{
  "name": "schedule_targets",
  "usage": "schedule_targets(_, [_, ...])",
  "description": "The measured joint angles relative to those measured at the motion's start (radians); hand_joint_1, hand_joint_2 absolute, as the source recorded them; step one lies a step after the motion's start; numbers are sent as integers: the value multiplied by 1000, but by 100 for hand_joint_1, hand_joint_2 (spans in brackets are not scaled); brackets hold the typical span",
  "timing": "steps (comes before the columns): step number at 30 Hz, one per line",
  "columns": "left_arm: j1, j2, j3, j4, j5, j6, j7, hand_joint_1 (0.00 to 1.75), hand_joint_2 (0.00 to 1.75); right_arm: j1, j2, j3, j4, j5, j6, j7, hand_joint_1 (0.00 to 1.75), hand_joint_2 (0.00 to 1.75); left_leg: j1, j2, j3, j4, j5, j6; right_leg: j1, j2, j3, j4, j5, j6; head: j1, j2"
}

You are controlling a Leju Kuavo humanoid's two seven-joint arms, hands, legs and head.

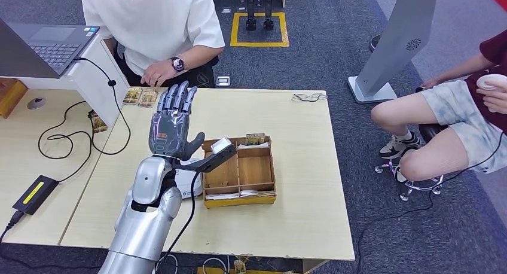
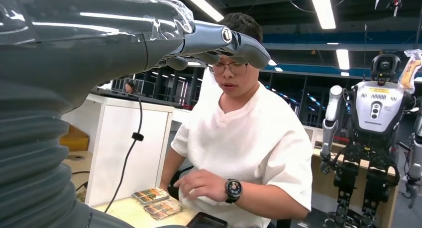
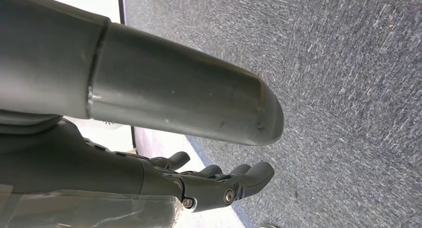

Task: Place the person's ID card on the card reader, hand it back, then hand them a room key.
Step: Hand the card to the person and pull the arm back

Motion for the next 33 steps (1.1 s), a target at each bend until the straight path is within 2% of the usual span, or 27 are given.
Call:
schedule_targets(8, [2,0,0,-4,2,3,-5,0,175,0,0,0,0,0,0,0,0,0,0,0,0,0,0,0,0,0,0,0,0,0,0,0])
schedule_targets(13, [36,0,-3,-69,63,33,-79,0,175,1,0,-6,-1,0,-1,1,0,0,0,0,0,0,0,0,0,0,0,0,0,0,0,0])
schedule_targets(20, [151,3,-40,-239,218,71,-182,0,175,11,4,-39,-30,0,8,11,0,0,0,0,-1,0,-1,0,0,0,0,0,0,0,0,0])
schedule_targets(26, [310,33,-100,-388,375,120,-344,0,175,43,26,-71,-121,0,55,29,0,0,0,0,-1,0,-2,-1,0,-1,-1,0,-1,0,0,0])
schedule_targets(33, [385,69,-182,-450,456,87,-454,0,175,52,33,-83,-158,0,52,29,0,0,0,0,-1,0,-2,-1,0,-1,-1,0,-1,0,0,0])
